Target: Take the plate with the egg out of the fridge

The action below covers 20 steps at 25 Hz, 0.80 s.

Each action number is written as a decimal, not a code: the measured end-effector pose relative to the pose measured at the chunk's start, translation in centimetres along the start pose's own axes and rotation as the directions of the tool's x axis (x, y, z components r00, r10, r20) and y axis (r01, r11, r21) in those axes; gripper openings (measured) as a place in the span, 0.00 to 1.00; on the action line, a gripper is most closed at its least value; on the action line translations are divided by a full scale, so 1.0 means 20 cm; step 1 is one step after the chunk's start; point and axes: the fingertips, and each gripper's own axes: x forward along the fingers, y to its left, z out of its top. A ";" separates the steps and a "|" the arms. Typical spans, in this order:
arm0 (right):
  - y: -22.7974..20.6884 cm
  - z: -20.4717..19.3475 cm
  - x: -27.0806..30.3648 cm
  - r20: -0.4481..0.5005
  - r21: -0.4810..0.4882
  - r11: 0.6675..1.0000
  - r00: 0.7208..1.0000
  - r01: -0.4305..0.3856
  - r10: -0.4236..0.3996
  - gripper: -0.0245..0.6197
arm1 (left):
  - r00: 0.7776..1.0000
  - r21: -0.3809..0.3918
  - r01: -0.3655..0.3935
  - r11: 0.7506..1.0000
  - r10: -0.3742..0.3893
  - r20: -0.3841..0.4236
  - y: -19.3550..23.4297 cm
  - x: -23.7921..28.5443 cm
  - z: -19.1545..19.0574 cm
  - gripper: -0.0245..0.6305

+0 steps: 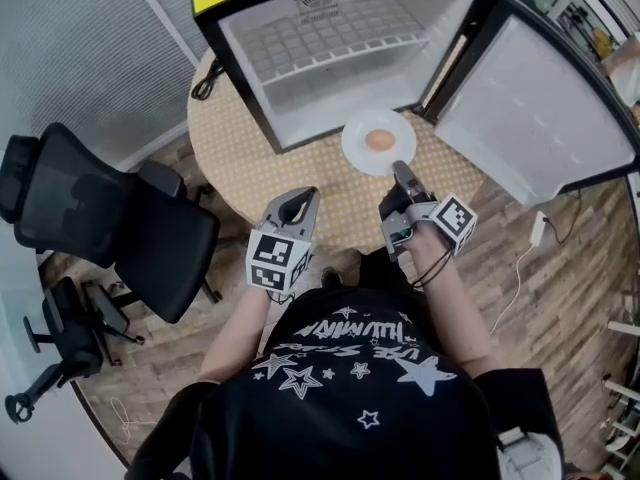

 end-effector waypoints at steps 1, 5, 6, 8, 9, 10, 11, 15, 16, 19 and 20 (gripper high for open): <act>0.01 0.00 -0.01 0.005 -0.004 1.000 1.000 -0.010 0.010 0.10 | 1.000 0.000 -0.003 1.000 0.003 0.002 0.01 0.00 0.00 0.05; 0.09 0.00 -0.03 0.022 0.006 0.998 0.997 -0.070 0.069 0.10 | 1.000 0.006 -0.006 1.000 0.006 0.001 0.01 -0.02 -0.01 0.05; 0.11 0.00 -0.03 0.018 0.008 0.996 0.996 -0.087 0.086 0.10 | 1.000 0.014 -0.006 1.000 0.006 0.000 0.00 -0.03 0.00 0.05; 0.15 0.00 -0.05 0.000 -0.004 0.995 0.995 -0.104 0.104 0.10 | 1.000 0.021 -0.013 1.000 0.013 -0.002 -0.03 -0.05 0.01 0.05; 0.15 -0.01 -0.06 -0.010 -0.014 0.995 0.995 -0.103 0.102 0.10 | 1.000 0.016 -0.020 1.000 0.020 -0.002 -0.03 -0.06 0.01 0.05; 0.16 0.00 -0.08 -0.016 -0.018 0.995 0.995 -0.099 0.099 0.10 | 1.000 0.007 -0.030 1.000 0.030 0.001 -0.04 -0.07 0.01 0.05; 0.16 0.00 -0.09 -0.021 -0.015 0.995 0.995 -0.097 0.097 0.10 | 0.999 -0.005 -0.042 0.999 0.042 0.005 -0.05 -0.08 0.02 0.05; 0.16 0.07 -0.18 -0.043 0.019 0.995 0.994 -0.101 0.102 0.10 | 0.995 -0.044 -0.095 0.995 0.096 0.016 -0.15 -0.07 0.05 0.05; 0.15 0.08 -0.20 -0.053 0.019 0.995 0.993 -0.101 0.101 0.10 | 0.995 -0.057 -0.101 0.993 0.102 0.018 -0.18 -0.07 0.05 0.05; 0.13 0.11 -0.26 -0.089 0.008 0.995 0.991 -0.103 0.103 0.10 | 0.994 -0.064 -0.106 0.992 0.107 0.009 -0.29 -0.07 0.03 0.05; 0.14 0.12 -0.30 -0.098 -0.004 0.994 0.990 -0.106 0.105 0.10 | 0.994 -0.056 -0.109 0.993 0.109 0.003 -0.35 -0.08 0.03 0.05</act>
